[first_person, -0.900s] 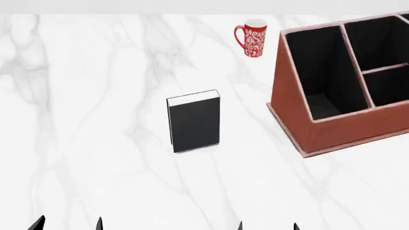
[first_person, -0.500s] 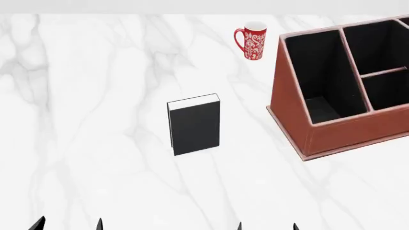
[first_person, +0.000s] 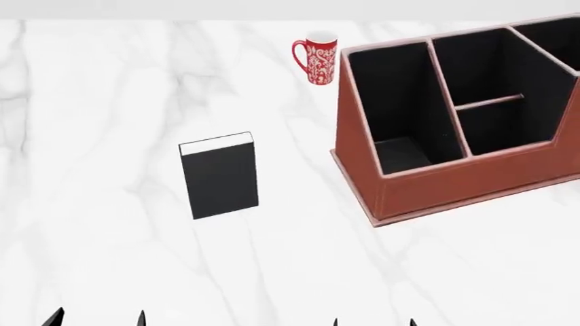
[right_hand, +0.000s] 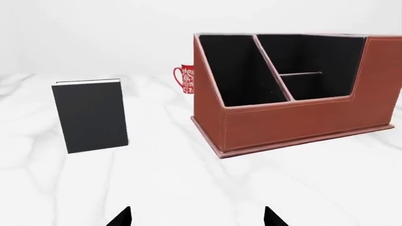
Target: Pick up the book and place it in the right compartment of the caddy.
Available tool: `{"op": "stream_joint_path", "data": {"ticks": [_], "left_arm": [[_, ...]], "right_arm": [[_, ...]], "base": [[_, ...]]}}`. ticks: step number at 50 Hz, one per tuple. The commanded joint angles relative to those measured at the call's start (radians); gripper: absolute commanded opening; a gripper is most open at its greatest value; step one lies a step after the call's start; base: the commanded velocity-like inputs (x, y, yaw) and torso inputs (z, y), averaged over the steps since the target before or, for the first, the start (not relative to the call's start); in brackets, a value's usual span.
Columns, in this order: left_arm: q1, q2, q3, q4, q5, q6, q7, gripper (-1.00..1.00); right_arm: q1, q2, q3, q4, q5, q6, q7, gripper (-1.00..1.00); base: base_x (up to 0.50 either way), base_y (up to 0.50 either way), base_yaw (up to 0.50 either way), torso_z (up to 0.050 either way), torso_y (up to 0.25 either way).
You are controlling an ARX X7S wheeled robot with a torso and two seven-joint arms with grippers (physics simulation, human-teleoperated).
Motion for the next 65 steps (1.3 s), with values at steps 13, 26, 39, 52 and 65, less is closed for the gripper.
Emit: {"op": "stream_joint_path", "data": {"ticks": [13, 26, 39, 52, 65], "left_arm": [[-0.005, -0.025, 0.035, -0.007, -0.023, 0.007, -0.033, 1.00], [-0.002, -0.038, 0.047, 0.005, -0.037, 0.002, -0.048, 1.00], [0.034, -0.107, -0.074, 0.269, -0.100, -0.229, -0.141, 1.00], [0.114, -0.231, -0.392, 0.562, -0.187, -0.439, -0.261, 1.00], [0.276, -0.230, -0.743, 0.770, -0.315, -0.498, -0.303, 1.00]], "right_arm": [[0.002, 0.027, -0.035, 0.002, 0.022, 0.005, 0.031, 1.00], [0.010, 0.039, -0.044, -0.006, 0.035, 0.033, 0.052, 1.00], [0.187, 0.083, -0.013, -0.208, 0.145, 0.435, 0.075, 1.00], [0.605, 0.119, -0.010, -0.206, 0.185, 0.780, 0.099, 1.00], [1.003, 0.088, 0.046, 0.079, 0.220, 0.916, 0.109, 1.00]], "base": [[0.00, -0.33, 0.00, 0.000, 0.000], [0.00, -0.04, 0.00, 0.000, 0.000], [0.00, 0.00, 0.00, 0.000, 0.000], [0.00, 0.00, 0.00, 0.000, 0.000], [0.00, 0.00, 0.00, 0.000, 0.000]]}}
